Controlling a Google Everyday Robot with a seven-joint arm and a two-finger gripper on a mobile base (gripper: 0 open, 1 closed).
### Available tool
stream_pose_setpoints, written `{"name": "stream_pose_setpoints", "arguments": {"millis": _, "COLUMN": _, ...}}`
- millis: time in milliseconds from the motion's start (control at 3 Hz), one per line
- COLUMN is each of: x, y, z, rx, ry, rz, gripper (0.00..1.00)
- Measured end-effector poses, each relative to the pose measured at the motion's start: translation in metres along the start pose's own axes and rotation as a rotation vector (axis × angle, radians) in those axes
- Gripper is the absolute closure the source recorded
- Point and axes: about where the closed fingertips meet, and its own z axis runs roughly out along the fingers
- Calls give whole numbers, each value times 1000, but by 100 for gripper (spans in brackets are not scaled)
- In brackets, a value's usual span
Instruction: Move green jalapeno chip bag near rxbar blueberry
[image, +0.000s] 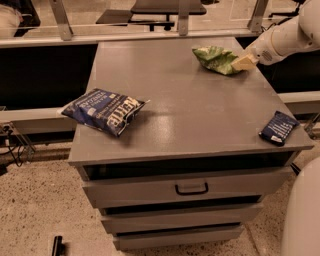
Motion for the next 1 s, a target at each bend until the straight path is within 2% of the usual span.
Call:
{"name": "stream_pose_setpoints", "arguments": {"millis": 333, "x": -5, "y": 2, "z": -16, "rx": -18, "ry": -20, "rz": -25, "gripper": 100}}
{"name": "stream_pose_setpoints", "arguments": {"millis": 667, "x": -14, "y": 10, "z": -43, "rx": -44, "ry": -38, "rz": -71, "gripper": 100}}
{"name": "stream_pose_setpoints", "arguments": {"millis": 1000, "x": -15, "y": 24, "z": -82, "rx": -87, "ry": -68, "rz": -81, "gripper": 100}}
